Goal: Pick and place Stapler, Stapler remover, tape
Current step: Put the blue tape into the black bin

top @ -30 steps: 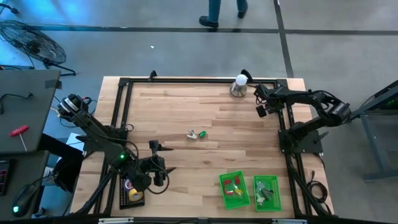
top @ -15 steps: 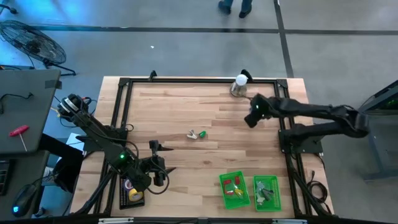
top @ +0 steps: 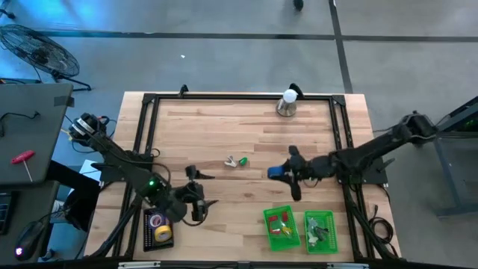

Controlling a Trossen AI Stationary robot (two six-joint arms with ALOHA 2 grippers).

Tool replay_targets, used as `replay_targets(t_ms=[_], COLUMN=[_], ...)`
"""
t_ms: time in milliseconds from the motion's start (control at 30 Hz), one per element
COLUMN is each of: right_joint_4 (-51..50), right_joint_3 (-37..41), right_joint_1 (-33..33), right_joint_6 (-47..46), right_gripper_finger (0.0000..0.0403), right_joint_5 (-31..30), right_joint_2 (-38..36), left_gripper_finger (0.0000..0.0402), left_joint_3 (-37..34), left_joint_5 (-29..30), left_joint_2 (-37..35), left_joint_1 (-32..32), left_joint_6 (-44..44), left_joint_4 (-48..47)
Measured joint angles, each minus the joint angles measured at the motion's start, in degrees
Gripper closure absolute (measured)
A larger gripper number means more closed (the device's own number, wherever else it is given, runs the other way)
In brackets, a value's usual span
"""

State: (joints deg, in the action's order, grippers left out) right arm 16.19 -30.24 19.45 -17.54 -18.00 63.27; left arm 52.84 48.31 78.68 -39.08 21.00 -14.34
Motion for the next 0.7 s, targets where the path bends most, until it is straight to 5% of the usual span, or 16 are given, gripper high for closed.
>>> replay_targets(t_ms=[133,333,700], right_joint_4=[6.7,19.3,7.1], right_joint_3=[0.0,-1.4,-17.6], right_joint_1=[2.0,4.5,7.0], right_joint_6=[0.1,6.1,11.7], right_gripper_finger=[0.0322,0.0322,0.0322], right_joint_5=[-1.2,1.7,1.6], right_joint_2=[7.4,18.0,30.9], left_gripper_finger=[0.0032,0.0032,0.0032], left_joint_3=[0.0,0.0,0.0], left_joint_5=[-9.0,-11.4,-28.8], left_joint_2=[1.6,4.8,9.8], left_joint_1=[3.4,6.0,12.2], left_joint_6=[-8.4,-19.6,-20.5], left_joint_4=[10.4,20.1,32.9])
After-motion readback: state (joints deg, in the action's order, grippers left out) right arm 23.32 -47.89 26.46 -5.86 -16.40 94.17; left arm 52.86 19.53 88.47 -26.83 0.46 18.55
